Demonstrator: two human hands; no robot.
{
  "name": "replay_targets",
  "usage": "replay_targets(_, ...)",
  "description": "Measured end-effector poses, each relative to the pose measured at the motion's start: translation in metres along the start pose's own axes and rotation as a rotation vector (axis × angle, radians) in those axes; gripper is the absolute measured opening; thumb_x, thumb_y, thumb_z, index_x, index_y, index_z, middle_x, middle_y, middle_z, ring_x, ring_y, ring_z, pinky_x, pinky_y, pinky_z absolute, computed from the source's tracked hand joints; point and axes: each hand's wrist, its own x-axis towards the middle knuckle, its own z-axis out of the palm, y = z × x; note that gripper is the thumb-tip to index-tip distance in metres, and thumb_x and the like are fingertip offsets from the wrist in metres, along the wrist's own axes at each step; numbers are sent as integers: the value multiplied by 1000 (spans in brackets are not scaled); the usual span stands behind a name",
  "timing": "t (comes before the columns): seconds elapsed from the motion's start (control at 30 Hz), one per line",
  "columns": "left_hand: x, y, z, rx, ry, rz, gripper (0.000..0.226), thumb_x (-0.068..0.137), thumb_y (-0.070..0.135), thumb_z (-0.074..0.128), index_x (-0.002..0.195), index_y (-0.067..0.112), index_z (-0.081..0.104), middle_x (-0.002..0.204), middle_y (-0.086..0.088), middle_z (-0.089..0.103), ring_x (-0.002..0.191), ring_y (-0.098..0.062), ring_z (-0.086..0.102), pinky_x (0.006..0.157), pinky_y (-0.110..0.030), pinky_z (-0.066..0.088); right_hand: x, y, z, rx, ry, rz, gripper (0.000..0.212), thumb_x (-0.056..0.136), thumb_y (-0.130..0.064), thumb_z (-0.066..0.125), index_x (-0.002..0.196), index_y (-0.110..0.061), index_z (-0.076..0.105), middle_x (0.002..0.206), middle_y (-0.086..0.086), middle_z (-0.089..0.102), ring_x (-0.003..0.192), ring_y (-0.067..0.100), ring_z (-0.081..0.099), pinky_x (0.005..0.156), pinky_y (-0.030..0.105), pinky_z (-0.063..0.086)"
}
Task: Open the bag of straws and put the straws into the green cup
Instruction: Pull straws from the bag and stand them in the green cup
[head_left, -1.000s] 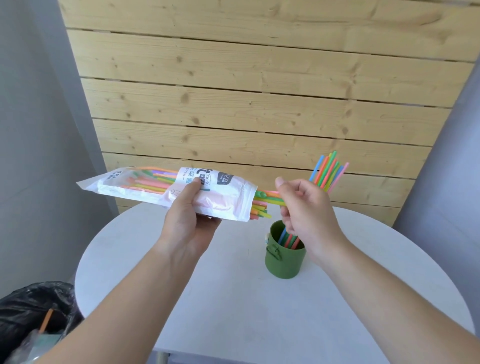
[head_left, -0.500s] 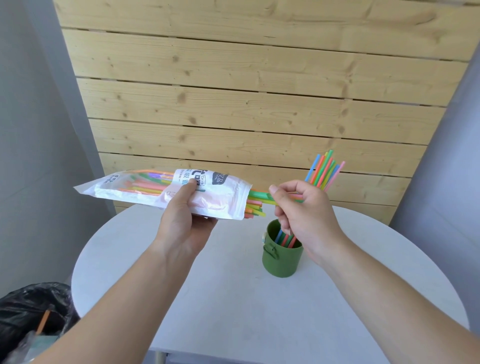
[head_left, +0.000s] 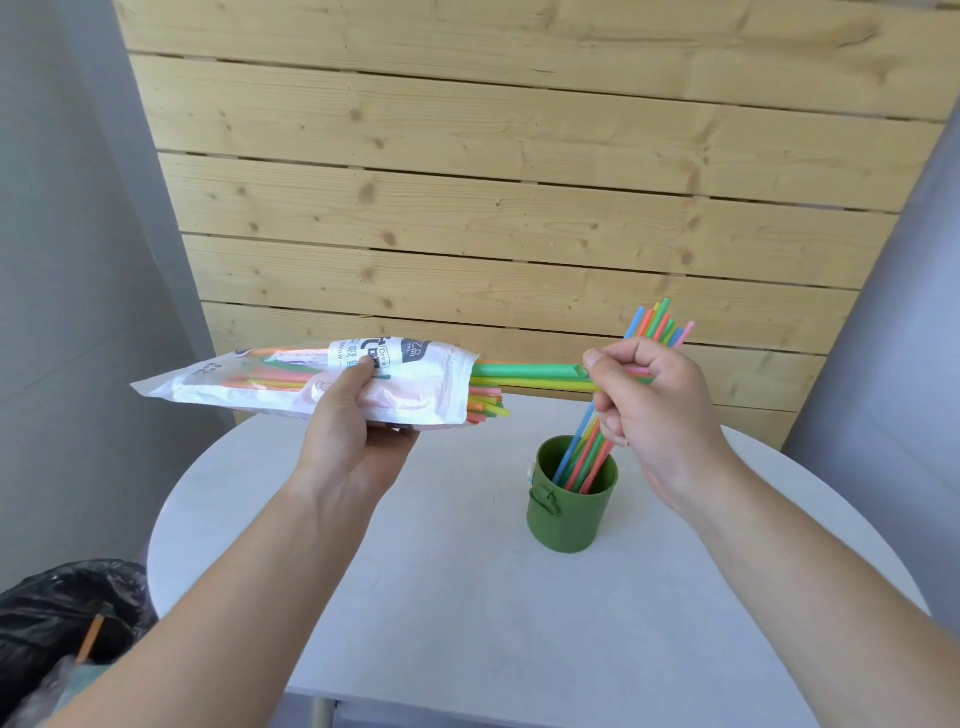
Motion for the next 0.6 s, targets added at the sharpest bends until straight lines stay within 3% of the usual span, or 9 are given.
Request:
replay_targets(0.2,1,4,-2,10,37,10,7,99,12,64,106,13,66,94,-5,80,95,-22,76,92,-43,60,7,-3,-17,27,-20,10,15,95,-11,63,81,-9,62,49,0,48,40,14,31,42,22,25)
replay_targets(0.33,0,2,-2,21,44,6,4,99,13,65,103,13,66,80,-3,80,86,-20,76,86,-40,61,9,-3,-20,37,-10,14,15,96,-12,63,80,-9,62,51,3,48,39,13,31,41,22,25)
replay_targets(0.5,-1,-2,-2,37,35,14,4,99,12,65,102,13,66,92,-4,80,91,-21,76,92,-42,60,5,0,-16,29,-43,61,33,89,-39,70,84,-7,61,54,6,48,39,15,36,40,23,29)
replay_targets(0.6,0,-2,-2,47,9,30,8,100,12,64,107,13,66,86,-3,81,93,-21,77,91,-43,60,3,0,-13,-17,-44,73,40,77,-42,80,85,-7,61,52,3,50,39,15,38,41,23,32)
